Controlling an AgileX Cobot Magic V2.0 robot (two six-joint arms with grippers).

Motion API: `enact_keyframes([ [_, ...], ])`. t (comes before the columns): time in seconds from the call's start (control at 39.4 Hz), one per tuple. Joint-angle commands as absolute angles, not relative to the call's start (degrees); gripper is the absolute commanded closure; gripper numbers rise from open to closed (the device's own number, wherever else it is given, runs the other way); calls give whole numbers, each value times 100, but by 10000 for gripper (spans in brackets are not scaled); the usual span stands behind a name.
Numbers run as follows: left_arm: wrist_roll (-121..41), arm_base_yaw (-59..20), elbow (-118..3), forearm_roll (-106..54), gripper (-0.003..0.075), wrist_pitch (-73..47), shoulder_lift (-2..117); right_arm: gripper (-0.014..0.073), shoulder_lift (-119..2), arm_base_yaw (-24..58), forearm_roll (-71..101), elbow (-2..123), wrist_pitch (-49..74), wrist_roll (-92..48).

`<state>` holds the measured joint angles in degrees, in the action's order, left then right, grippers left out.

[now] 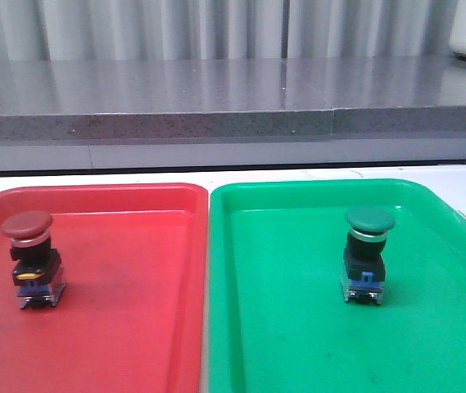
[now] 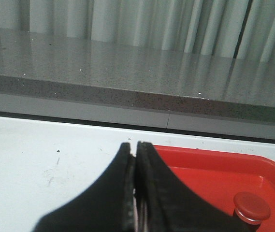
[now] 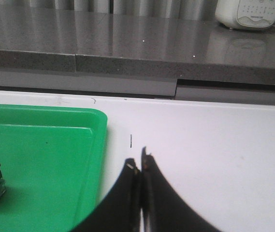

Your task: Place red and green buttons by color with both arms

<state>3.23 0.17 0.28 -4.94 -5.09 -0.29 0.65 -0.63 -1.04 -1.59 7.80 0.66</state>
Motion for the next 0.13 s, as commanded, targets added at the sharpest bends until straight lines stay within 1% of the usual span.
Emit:
enact_keyframes([
  [0.0, 393, 19, 159, -493, 740, 0, -118, 718, 150, -103, -173, -122, 257, 0],
  [0.1, 393, 19, 159, -493, 740, 0, -118, 718, 150, -103, -173, -122, 257, 0],
])
